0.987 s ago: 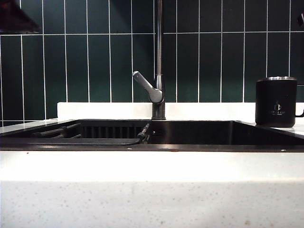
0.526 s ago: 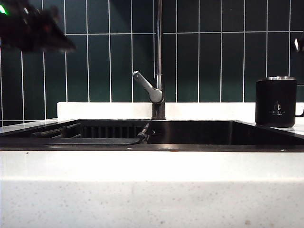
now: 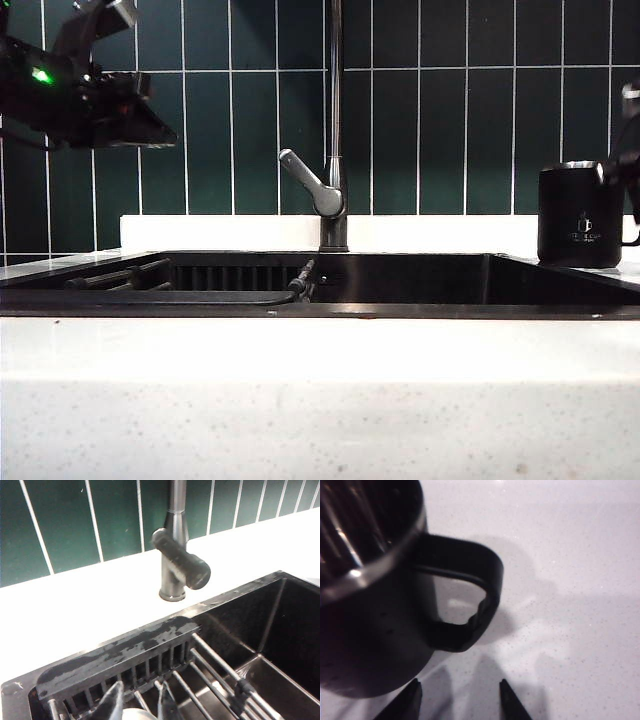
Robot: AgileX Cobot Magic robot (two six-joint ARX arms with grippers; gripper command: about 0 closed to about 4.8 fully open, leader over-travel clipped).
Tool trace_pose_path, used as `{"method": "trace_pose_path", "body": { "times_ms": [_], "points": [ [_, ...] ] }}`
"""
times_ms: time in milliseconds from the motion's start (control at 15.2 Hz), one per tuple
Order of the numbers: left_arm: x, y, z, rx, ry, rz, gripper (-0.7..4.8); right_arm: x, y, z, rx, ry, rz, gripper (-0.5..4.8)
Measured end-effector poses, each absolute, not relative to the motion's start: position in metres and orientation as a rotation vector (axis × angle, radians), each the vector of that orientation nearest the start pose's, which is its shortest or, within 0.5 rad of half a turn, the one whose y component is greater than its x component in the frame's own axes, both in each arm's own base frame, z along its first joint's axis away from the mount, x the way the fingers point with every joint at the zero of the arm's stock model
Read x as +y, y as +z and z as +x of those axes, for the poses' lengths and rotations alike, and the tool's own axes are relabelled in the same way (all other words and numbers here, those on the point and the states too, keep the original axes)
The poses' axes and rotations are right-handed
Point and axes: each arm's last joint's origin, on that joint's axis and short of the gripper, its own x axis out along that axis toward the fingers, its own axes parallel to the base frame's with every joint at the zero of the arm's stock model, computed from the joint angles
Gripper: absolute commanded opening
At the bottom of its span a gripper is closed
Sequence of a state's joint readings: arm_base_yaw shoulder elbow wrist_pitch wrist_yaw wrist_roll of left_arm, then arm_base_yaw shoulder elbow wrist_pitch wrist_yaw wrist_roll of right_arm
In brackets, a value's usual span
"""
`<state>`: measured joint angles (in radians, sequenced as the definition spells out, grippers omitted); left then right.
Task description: Pick up the mug next to the sink, go to the faucet to get some water, pour the water into the sink, and finally put the mug back to its place.
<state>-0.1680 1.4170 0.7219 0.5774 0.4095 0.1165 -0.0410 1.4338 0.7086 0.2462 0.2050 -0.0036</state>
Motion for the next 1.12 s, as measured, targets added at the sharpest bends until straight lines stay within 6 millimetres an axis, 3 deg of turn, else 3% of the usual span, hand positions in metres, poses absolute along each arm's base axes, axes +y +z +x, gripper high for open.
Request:
{"method": "trace_pose_path", "body": {
  "times_ms": [263, 592, 1118],
  "points": [
    [-0.062, 0.245, 0.296, 0.07, -0.577, 0.101, 0.9, -0.02, 0.196, 0.301, 0.44, -0.271, -0.045, 2.13],
    [-0.062, 0.246, 0.296, 0.066, -0.577, 0.102, 0.9, -0.028, 0.205, 0.307, 0.328, -0.308, -0.032, 2.13],
    [-0.062, 0.246, 0.296, 0.062, -0.577, 0.104, 0.9, -0.03, 0.181, 0.324, 0.298, -0.295, -0.027, 2.12]
  ]
}}
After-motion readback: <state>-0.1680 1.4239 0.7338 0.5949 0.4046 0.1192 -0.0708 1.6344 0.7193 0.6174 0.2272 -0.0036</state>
